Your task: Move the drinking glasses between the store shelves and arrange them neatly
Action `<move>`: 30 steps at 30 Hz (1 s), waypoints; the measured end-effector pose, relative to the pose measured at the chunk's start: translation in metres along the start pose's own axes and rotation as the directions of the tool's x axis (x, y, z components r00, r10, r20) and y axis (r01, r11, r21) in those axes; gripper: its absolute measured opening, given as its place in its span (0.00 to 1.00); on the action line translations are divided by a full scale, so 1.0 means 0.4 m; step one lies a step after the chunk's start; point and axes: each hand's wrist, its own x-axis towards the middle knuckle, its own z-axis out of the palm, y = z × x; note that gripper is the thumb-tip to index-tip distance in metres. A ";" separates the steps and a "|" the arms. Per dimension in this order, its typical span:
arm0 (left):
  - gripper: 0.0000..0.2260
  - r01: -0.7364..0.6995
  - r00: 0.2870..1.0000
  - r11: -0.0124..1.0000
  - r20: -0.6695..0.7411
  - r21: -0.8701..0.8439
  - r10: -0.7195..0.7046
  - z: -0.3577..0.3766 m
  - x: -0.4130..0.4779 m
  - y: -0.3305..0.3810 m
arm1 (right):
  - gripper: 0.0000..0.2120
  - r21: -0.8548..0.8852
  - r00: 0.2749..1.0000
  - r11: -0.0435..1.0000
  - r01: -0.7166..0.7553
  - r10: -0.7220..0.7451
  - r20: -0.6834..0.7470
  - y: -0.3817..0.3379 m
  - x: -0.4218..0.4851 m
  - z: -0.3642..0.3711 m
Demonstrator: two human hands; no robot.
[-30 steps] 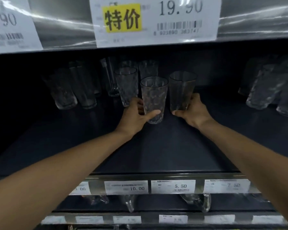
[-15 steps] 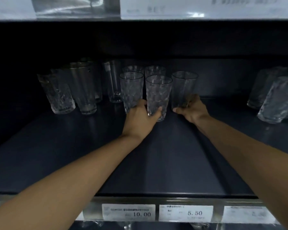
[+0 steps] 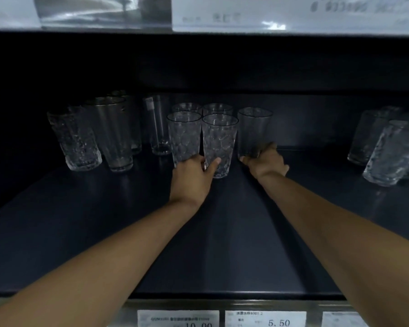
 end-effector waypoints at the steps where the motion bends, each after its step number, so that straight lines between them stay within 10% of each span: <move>1: 0.22 -0.004 1.000 1.000 0.003 0.002 0.004 0.001 0.003 -0.001 | 0.32 0.006 1.000 1.000 -0.012 0.012 -0.003 -0.004 0.002 -0.001; 30: 0.23 0.150 0.988 0.988 0.045 -0.049 -0.147 0.012 0.026 -0.014 | 0.30 -0.263 0.999 0.965 0.022 -0.033 -0.038 -0.013 0.030 0.035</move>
